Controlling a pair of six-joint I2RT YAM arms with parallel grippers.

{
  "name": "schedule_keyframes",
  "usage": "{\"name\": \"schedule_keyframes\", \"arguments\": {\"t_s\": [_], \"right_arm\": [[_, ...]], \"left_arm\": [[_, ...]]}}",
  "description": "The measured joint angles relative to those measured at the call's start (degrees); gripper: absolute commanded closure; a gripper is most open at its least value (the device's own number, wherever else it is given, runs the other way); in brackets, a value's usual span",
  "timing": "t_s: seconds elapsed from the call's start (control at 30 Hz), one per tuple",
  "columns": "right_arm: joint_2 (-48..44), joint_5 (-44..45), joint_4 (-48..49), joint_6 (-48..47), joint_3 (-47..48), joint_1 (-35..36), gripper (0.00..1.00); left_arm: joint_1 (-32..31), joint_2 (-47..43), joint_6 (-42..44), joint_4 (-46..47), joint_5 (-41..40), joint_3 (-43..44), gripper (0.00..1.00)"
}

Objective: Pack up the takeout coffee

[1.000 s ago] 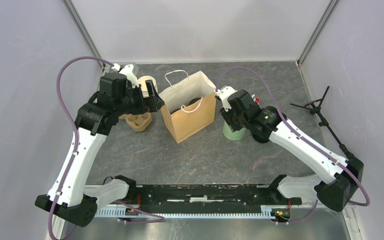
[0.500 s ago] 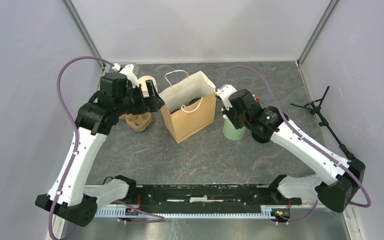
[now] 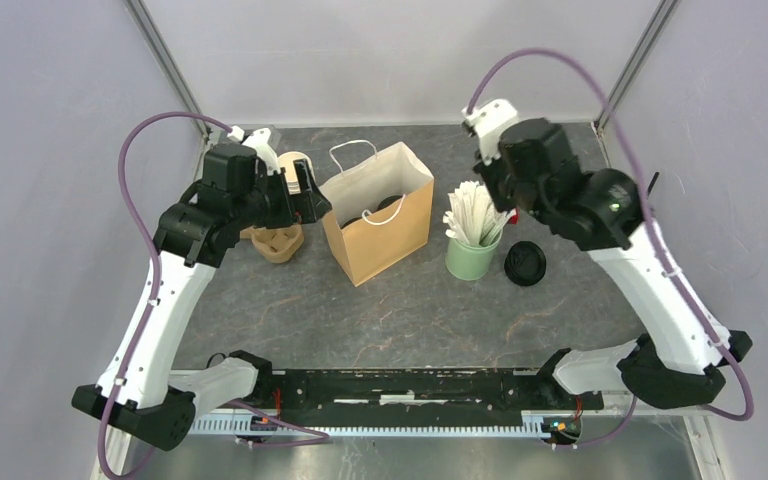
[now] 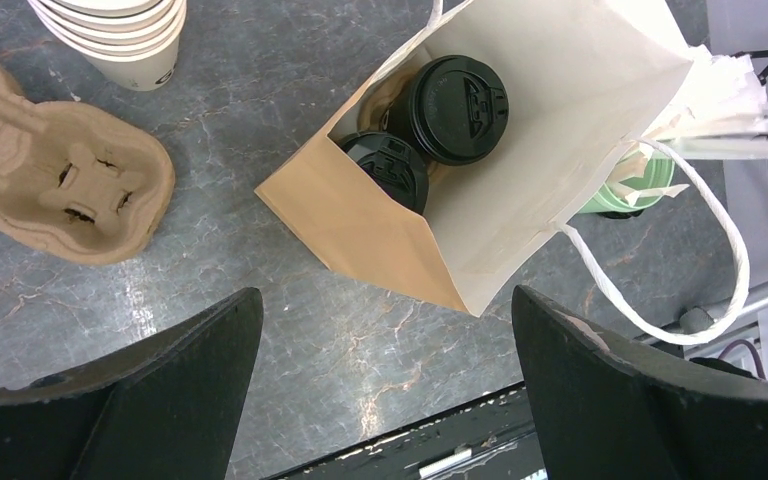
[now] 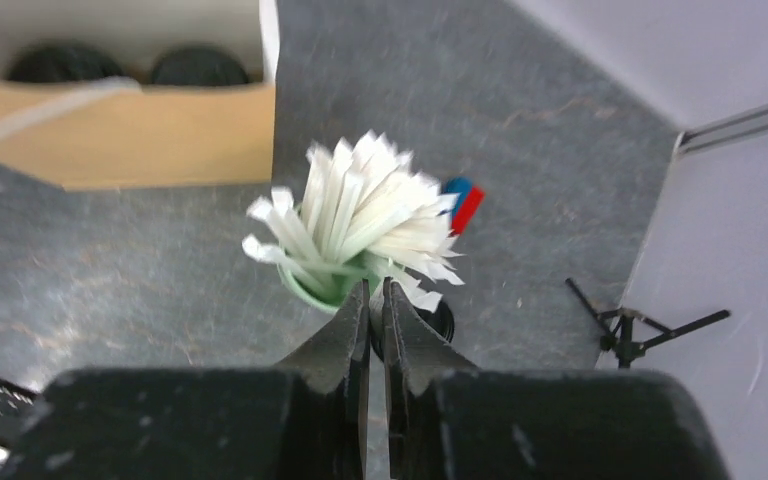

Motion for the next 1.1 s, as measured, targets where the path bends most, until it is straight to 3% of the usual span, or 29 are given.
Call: {"name": "schedule_keyframes", "arguments": {"t_s": [0.1,0.23,0.7,1.1], "right_arm": [[1.46,0.98,-3.13,1.31,11.91,0.0,0.91],[-1.18,1.57,-1.25,4.92,16.26,0.0,0.91],[-7.28,-1.84,18.47,10.75,8.22,0.0,0.84],[-4.87,-16.2,33.97,17.84,-3.65,0.0,0.83]], "left_arm": [[0.0,0.28,0.0,0.15,0.31,0.0,0.0],[0.0,0.33,0.0,0.39,0.33,0.0,0.0],[0.0,0.09,0.02,0.35,-0.09,0.13,0.0],[0.0,-2.4,0.02,0.35,-1.51,0.15,0.0]]}}
